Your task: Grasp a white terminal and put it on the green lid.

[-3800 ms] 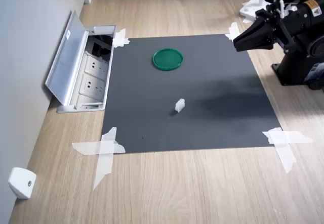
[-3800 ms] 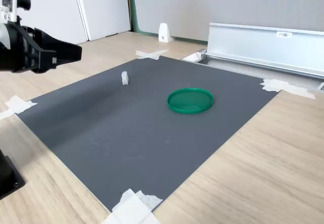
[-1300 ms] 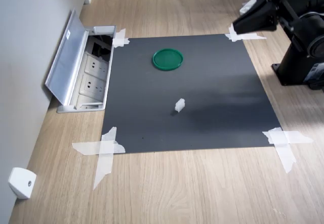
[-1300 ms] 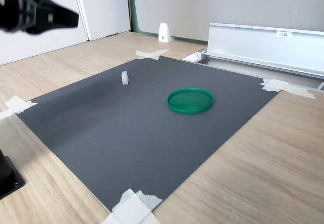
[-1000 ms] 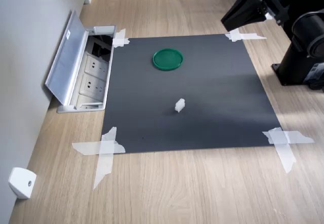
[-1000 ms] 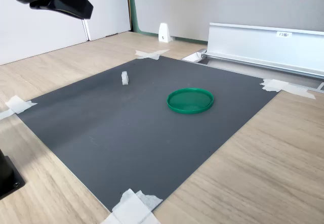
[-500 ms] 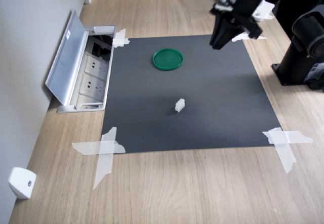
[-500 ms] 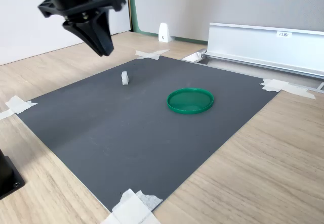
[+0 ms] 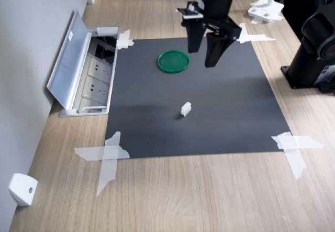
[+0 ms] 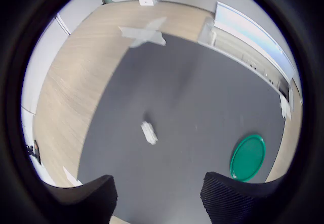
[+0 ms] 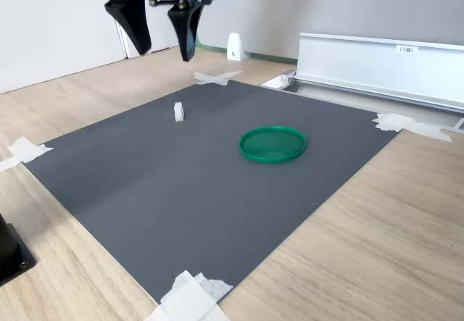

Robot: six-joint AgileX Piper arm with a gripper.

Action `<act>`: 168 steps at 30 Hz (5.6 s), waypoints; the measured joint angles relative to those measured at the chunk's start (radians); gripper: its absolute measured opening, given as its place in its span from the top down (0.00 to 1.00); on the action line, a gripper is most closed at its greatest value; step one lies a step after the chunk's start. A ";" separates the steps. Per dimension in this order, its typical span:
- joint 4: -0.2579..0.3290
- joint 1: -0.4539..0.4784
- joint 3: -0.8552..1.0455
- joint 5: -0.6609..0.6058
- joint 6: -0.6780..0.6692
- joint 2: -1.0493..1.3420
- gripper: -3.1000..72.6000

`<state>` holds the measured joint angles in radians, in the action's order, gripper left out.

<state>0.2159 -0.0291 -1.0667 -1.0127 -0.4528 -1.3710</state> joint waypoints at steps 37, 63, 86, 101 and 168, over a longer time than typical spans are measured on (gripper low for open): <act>-0.216 -0.164 -0.059 0.134 0.311 -0.312 0.00; -0.202 -0.164 -0.059 0.176 0.296 -0.369 0.00; -0.198 -0.219 -0.059 0.126 0.330 -0.303 0.00; -0.216 -0.247 -0.059 0.136 0.385 -0.342 0.01; -0.180 0.137 -0.060 0.072 0.000 -0.285 0.85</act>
<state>0.0358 0.1081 -1.1270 -0.9408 -0.4528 -1.6555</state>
